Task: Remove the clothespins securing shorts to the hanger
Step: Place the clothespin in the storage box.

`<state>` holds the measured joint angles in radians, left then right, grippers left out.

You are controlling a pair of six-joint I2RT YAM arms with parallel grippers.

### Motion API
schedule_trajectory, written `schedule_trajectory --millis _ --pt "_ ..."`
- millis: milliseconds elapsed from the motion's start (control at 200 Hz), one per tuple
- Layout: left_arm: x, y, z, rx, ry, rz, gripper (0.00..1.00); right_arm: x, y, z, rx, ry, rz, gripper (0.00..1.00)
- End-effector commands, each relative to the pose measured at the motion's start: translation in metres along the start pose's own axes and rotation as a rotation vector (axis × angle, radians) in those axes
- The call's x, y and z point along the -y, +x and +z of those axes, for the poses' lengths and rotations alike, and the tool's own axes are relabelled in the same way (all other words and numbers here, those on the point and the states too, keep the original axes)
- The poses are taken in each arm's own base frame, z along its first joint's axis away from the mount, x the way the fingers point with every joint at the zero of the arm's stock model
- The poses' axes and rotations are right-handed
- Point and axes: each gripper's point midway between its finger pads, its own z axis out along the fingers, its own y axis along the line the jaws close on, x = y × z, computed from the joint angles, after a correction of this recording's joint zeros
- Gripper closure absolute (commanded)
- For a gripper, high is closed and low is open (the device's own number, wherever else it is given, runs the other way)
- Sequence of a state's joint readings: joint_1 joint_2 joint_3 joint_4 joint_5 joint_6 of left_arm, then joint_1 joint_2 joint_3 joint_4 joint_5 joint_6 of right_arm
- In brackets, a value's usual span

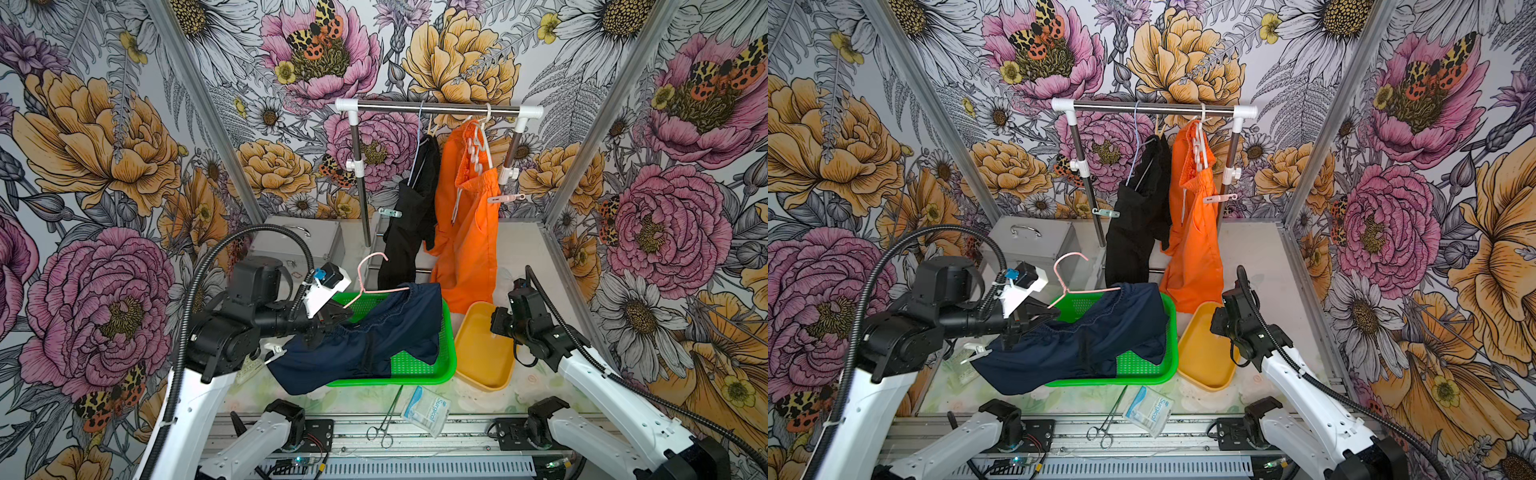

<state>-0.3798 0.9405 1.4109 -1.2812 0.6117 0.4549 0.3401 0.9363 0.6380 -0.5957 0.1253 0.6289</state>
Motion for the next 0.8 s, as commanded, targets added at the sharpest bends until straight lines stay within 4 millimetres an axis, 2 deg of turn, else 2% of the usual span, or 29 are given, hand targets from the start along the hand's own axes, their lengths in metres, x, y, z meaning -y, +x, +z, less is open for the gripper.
schedule_trajectory --millis 0,105,290,490,665,795 --pt "-0.016 -0.003 0.020 -0.034 -0.029 0.025 1.00 0.014 -0.002 0.009 0.014 0.081 0.033 1.00" --pt "-0.025 -0.010 0.041 -0.040 -0.021 0.030 1.00 0.017 0.001 0.020 -0.005 0.110 0.041 1.00" --pt "-0.041 -0.024 0.065 0.028 -0.036 0.034 1.00 0.021 0.001 0.038 -0.019 0.133 0.058 1.00" --pt "-0.057 -0.028 0.092 0.045 -0.026 0.011 1.00 0.025 -0.005 0.059 -0.051 0.135 0.068 1.00" --pt "-0.072 -0.028 0.111 0.034 -0.038 -0.017 1.00 0.028 -0.018 0.072 -0.050 0.136 0.065 1.00" --pt "-0.083 -0.036 0.123 0.061 -0.046 -0.026 1.00 0.025 -0.034 0.080 -0.033 0.125 0.053 1.00"
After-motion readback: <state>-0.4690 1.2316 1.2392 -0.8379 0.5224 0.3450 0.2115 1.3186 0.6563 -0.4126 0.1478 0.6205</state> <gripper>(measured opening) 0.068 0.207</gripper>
